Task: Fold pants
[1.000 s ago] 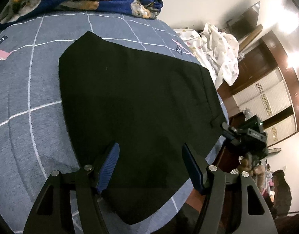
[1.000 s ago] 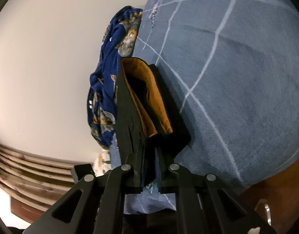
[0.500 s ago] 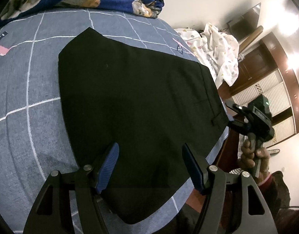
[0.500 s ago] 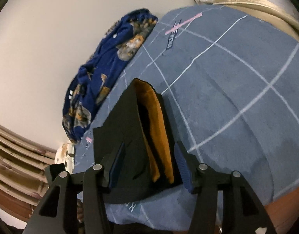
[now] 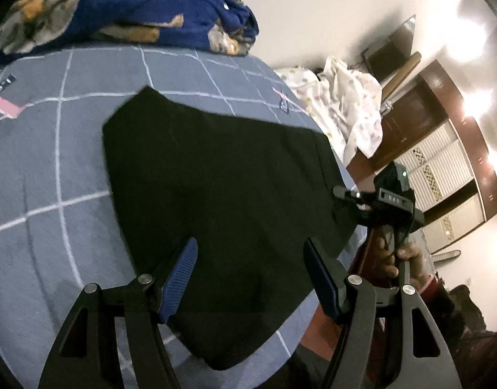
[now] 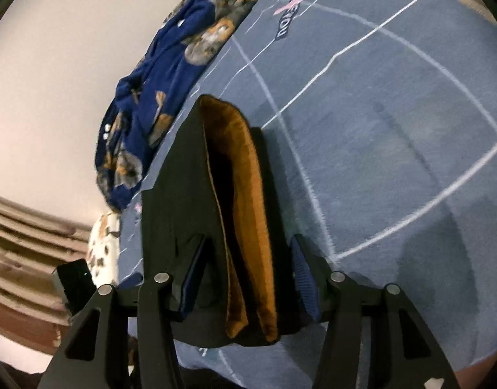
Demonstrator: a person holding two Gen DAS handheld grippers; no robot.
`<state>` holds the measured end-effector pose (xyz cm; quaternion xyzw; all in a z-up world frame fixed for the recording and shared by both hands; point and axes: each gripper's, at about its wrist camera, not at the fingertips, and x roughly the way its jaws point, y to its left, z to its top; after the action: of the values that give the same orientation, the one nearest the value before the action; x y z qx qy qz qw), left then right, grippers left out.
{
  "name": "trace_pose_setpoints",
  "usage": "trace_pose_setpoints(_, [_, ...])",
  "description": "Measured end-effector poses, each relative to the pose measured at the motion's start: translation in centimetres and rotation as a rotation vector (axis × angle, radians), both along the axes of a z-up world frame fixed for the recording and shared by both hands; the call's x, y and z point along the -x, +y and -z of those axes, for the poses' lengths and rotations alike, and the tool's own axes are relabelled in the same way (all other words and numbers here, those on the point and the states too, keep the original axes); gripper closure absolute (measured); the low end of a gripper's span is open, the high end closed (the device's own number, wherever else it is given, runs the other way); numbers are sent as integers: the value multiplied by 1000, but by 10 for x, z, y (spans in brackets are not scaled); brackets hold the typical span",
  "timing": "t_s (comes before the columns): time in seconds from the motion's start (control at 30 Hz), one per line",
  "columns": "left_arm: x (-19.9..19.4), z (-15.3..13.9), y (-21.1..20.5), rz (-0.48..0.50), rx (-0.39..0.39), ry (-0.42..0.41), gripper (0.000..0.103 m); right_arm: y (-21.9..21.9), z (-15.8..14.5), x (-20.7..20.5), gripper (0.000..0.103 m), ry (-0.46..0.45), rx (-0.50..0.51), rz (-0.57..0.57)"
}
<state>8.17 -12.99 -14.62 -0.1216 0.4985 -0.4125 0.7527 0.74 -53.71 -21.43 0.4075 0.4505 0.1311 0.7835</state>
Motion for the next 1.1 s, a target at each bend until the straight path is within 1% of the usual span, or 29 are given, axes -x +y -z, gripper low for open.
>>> trace_pose_setpoints(0.07, [-4,0,5,-16,-20,-6,35,3,-1,-6,52,0,16,-37])
trace_pose_setpoints(0.13, [-7,2,10,-38,-38,-12,35,5,-2,-10,52,2,15,-45])
trace_pose_setpoints(0.2, [-11,7,16,-60,-48,3,35,5,-2,-16,52,-2,22,-50])
trace_pose_setpoints(0.23, [-12,10,18,-72,-64,12,35,5,-2,-18,52,-2,22,-53])
trace_pose_setpoints(0.27, [-14,14,22,-96,-91,23,35,4,-1,-22,52,-2,13,-56])
trace_pose_setpoints(0.3, [-17,18,25,-111,-97,38,35,3,-1,-25,52,1,6,-61])
trace_pose_setpoints(0.37, [-20,24,29,-125,-81,76,35,2,-1,-30,53,13,-5,-70])
trace_pose_setpoints(0.47, [-23,37,28,-103,-74,144,35,5,-4,-32,50,21,24,-97])
trace_pose_setpoints(0.5, [-24,39,25,-86,-73,153,35,8,-5,-33,50,25,31,-108])
trace_pose_setpoints(0.57, [-24,37,19,-57,-69,128,34,10,-5,-35,50,33,36,-134])
trace_pose_setpoints(0.63, [-25,36,13,-36,-91,110,34,14,-7,-38,50,36,52,-155])
trace_pose_setpoints(0.77, [-25,33,-5,4,-179,42,35,19,-7,-41,54,34,81,-200])
trace_pose_setpoints(0.87, [-20,30,-14,17,-245,-8,35,15,-5,-42,55,33,70,-210])
trace_pose_setpoints(0.97, [-18,29,-19,11,-283,-29,35,14,-5,-42,55,34,70,-218])
trace_pose_setpoints(1.1, [-17,28,-23,4,-307,-31,35,9,-2,-42,55,38,31,-210])
